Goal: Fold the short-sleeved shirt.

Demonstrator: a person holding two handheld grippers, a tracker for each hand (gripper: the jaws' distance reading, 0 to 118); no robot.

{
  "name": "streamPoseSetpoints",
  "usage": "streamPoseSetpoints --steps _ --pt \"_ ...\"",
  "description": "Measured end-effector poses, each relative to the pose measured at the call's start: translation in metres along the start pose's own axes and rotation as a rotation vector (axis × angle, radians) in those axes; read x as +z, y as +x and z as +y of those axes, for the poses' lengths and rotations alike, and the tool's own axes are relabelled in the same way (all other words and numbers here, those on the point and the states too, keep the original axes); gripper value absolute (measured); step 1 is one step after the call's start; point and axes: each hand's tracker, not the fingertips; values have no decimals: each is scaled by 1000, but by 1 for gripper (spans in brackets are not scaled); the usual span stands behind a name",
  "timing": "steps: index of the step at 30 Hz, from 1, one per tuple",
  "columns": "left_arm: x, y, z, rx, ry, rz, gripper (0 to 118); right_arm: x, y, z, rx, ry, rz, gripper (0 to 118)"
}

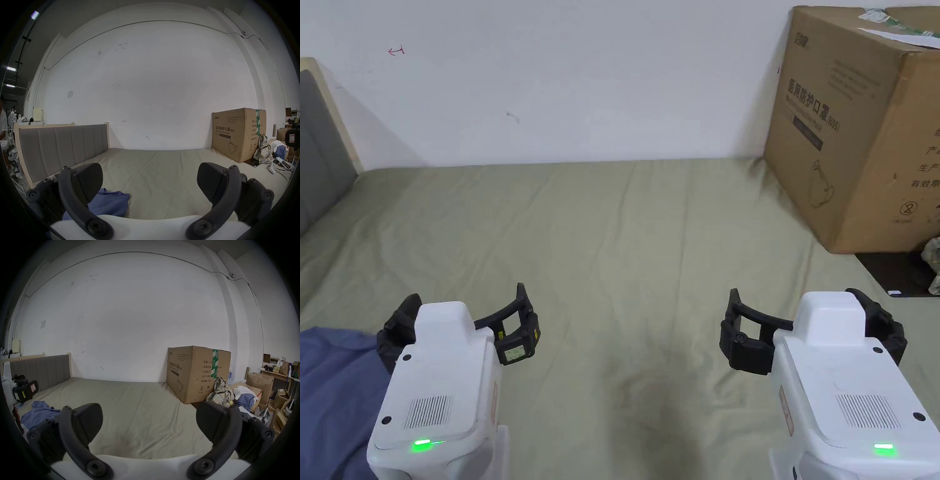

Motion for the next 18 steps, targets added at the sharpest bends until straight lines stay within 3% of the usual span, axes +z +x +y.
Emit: streamPoseSetpoints --steps 1,2,3,4,5,9,18 --pt "0 0 0 2 0 -2 105 0 0 1 -2 -2 -2 98" --pt "2 -1 1 11 2 -9 86 1 0 2 -5 -4 -1 80" --pt "3 -1 2 24 7 -26 60 1 1 3 -12 -8 0 52" --pt "4 -1 2 32 7 -34 21 2 2 4 -17 -6 9 8" --pt "3 0 3 33 -1 -33 7 3 1 5 -18 -4 9 0" --pt "5 -2 7 86 -10 -115 0 1 -1 7 5 6 -3 0" --pt "10 -19 5 44 -25 -66 0 -8 -16 9 -3 -1 62 0"
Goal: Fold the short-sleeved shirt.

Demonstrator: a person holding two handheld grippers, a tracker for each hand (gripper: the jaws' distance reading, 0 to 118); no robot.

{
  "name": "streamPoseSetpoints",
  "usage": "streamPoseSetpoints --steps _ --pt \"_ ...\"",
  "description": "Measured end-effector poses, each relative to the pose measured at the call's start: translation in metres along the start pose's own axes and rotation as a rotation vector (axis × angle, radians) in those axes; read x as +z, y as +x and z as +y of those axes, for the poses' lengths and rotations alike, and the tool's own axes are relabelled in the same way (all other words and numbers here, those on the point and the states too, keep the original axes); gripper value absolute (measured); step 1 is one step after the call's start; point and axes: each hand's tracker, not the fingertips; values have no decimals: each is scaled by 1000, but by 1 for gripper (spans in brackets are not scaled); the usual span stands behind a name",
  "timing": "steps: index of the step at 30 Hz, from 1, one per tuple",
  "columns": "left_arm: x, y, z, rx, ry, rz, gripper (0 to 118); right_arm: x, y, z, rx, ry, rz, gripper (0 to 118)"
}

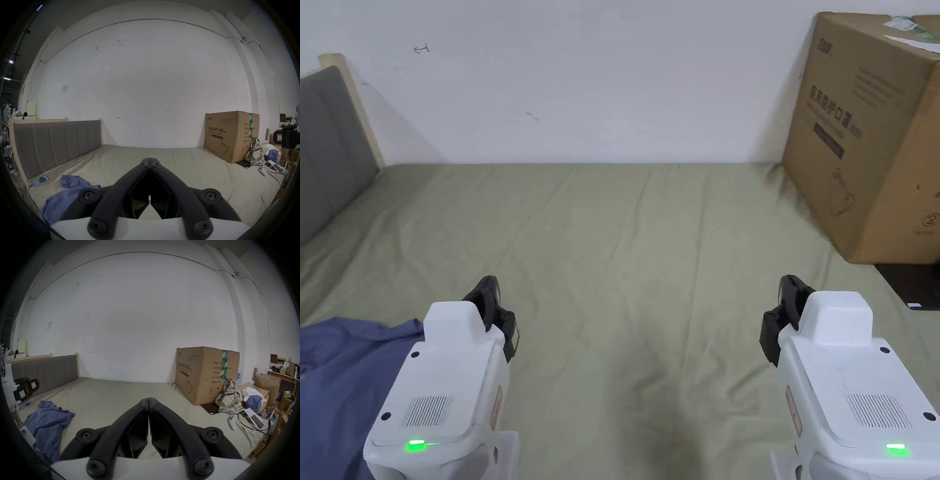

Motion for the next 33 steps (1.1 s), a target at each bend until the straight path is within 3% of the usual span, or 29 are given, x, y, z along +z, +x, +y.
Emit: streamPoseSetpoints --steps 5,20,26,33 --pt "14 -45 1 -10 -10 103 0 -13 -39 4 14 10 110 0" --pt "121 -199 4 -13 -43 547 0 -19 -203 12 24 29 528 0" --pt "149 -226 2 -11 -65 607 0 -5 -240 14 17 20 600 0" --pt "132 -240 -2 2 -162 578 0 -8 -246 12 28 9 619 0"
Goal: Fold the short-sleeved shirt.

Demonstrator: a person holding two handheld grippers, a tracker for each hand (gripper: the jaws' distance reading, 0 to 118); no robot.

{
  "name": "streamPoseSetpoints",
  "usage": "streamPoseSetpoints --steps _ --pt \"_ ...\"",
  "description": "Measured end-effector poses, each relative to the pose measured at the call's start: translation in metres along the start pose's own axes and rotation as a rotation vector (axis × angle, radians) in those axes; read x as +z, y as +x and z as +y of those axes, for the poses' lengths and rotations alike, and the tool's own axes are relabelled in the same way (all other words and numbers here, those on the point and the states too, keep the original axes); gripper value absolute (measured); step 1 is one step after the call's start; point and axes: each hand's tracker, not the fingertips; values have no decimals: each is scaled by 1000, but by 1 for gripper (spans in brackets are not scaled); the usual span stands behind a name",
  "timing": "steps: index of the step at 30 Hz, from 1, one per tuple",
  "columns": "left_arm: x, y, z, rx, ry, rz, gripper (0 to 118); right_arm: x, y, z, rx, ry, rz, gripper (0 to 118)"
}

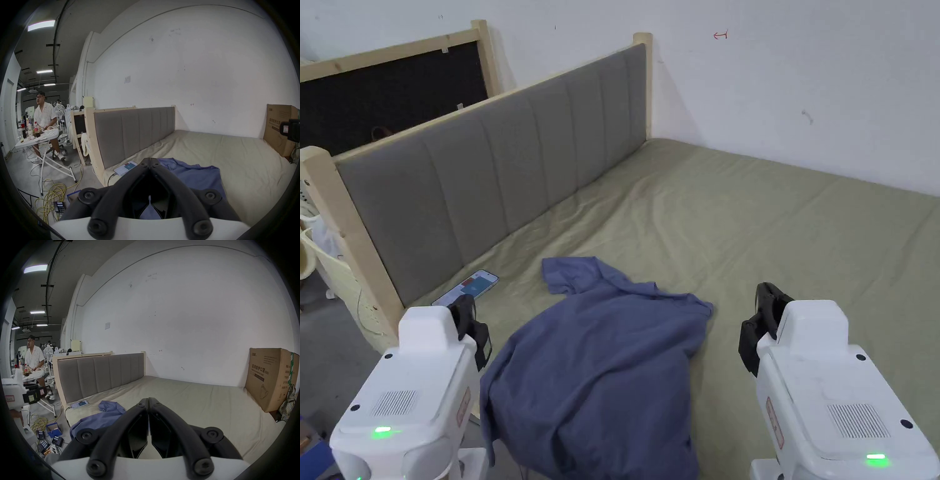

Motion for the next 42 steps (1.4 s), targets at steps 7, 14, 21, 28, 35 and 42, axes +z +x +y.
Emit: streamPoseSetpoints --steps 7,14,21,28,35,42 --pt "-59 29 -5 -6 -258 -124 0 -9 25 -4 8 -18 -52 0" --pt "-136 78 -31 -30 -556 -232 74 -18 52 -12 15 -62 -122 0" --pt "-189 121 -75 -89 -756 -294 112 -26 83 -31 9 -115 -185 0" --pt "-213 153 -117 -185 -859 -305 86 -21 110 -45 6 -157 -246 0" --pt "-203 163 -127 -271 -804 -294 8 -7 132 -50 -12 -178 -303 0" --pt "-179 149 -84 -80 -727 -393 4 22 148 -38 -23 -143 -339 0"
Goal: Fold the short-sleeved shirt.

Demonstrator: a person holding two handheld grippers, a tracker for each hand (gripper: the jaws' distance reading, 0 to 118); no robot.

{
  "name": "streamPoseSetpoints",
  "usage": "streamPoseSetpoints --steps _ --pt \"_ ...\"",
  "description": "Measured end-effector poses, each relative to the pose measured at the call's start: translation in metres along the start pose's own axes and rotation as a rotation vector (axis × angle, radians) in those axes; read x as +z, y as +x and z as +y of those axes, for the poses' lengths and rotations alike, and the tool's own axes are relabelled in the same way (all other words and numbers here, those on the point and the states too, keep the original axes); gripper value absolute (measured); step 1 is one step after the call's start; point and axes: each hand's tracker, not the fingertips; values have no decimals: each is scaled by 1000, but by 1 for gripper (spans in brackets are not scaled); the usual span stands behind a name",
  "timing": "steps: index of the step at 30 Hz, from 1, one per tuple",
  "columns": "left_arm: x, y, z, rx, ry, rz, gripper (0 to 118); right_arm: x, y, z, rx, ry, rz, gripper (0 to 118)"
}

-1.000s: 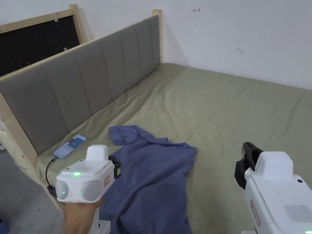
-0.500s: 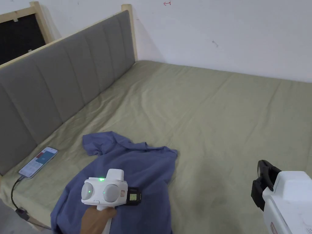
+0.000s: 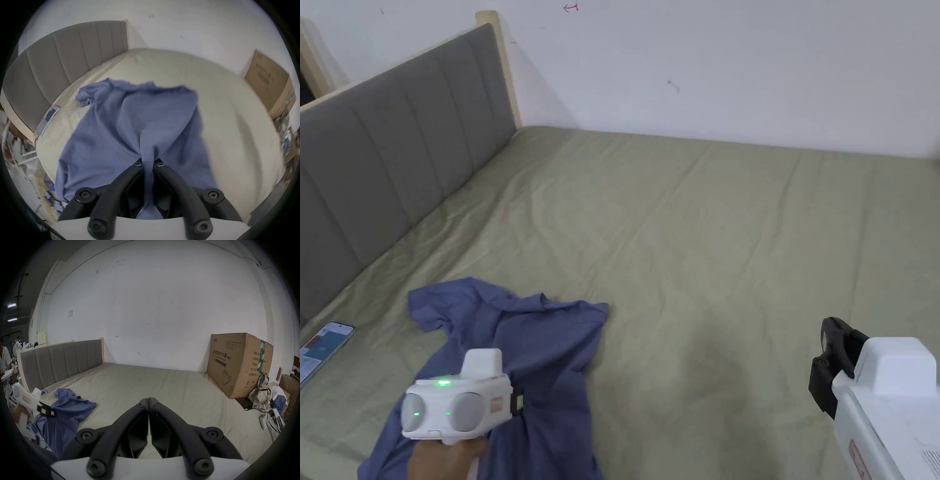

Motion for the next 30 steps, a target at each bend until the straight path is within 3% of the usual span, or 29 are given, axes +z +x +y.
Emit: streamPoseSetpoints --steps 5,14,23,30 --pt "61 35 33 -8 130 -115 4 21 24 6 -20 35 -32 0" --pt "136 157 110 -302 308 -281 4 59 75 6 -53 88 -116 0" --pt "152 293 121 -496 351 -512 4 89 131 -2 -67 106 -239 0" --pt "133 372 85 -590 275 -651 4 107 162 -11 -75 94 -324 0"
